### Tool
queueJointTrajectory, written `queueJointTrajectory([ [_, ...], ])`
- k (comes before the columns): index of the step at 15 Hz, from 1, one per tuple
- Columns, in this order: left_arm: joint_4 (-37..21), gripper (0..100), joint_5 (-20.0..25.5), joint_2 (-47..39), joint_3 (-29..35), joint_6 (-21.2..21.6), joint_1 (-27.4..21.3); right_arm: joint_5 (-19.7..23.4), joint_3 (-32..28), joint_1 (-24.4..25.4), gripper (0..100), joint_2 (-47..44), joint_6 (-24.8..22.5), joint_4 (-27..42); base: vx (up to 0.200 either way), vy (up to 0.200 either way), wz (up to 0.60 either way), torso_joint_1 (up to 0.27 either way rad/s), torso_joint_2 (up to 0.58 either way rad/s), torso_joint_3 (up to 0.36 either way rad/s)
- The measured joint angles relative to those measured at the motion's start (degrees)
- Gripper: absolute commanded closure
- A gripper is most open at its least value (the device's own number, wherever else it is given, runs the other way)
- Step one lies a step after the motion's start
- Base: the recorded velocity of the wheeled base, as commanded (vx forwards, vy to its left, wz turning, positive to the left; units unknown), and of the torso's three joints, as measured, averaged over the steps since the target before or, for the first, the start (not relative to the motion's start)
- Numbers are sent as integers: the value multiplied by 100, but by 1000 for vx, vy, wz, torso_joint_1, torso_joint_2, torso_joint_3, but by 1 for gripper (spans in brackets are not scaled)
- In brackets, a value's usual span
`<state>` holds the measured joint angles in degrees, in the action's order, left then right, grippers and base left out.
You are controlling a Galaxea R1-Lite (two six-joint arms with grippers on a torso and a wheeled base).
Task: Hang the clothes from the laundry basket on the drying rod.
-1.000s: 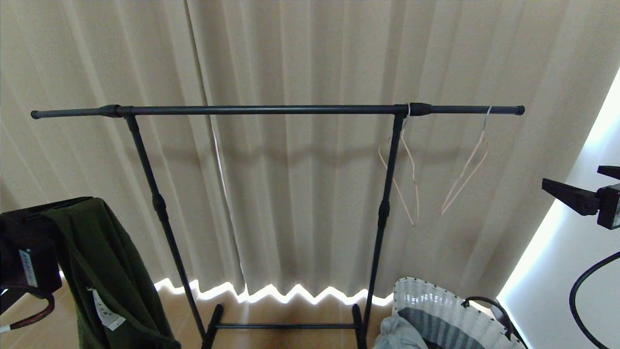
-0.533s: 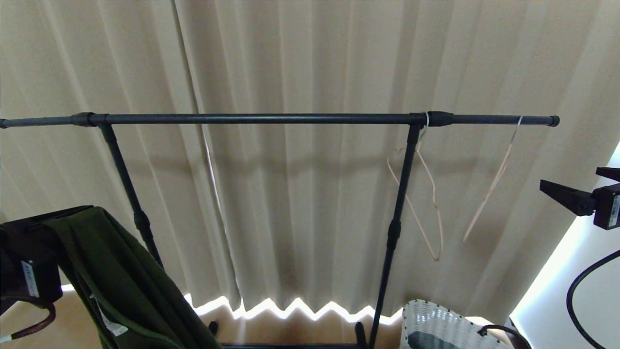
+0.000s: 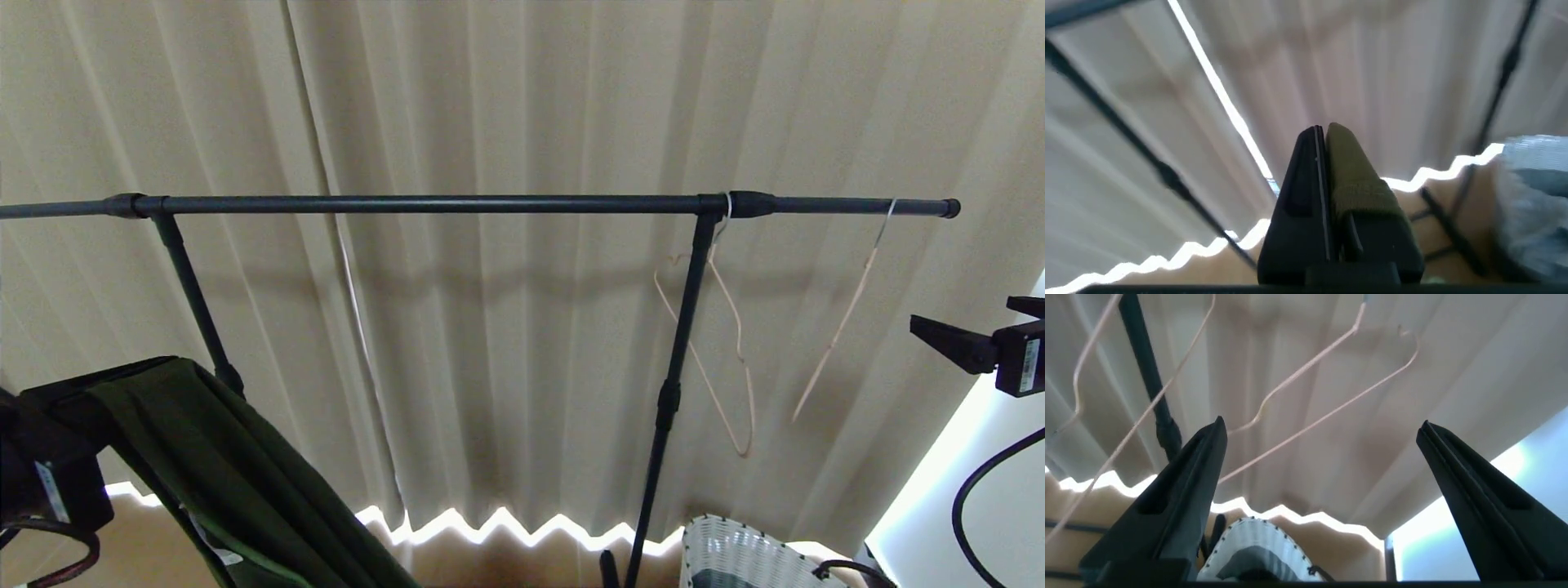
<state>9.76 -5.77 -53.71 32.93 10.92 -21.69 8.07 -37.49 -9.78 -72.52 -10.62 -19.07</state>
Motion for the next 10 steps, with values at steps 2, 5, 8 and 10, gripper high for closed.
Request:
queueJointTrajectory([
  [2, 137, 100, 90, 27, -74, -217, -2, 0, 102, 2, 0, -5, 9, -20, 0, 0, 0, 0, 0, 0],
  [5, 496, 100, 623, 24, -286, -474, 33, -6, 218, 5, 0, -13, 11, -22, 0, 0, 0, 0, 0, 0],
  [8, 556, 100, 691, -20, -228, -524, 146, 0, 174, 0, 0, -104, 4, -28, 0, 0, 0, 0, 0, 0],
  [10, 562, 100, 688, -94, -149, -625, 245, -2, 98, 11, 0, -254, 6, -33, 0, 0, 0, 0, 0, 0],
])
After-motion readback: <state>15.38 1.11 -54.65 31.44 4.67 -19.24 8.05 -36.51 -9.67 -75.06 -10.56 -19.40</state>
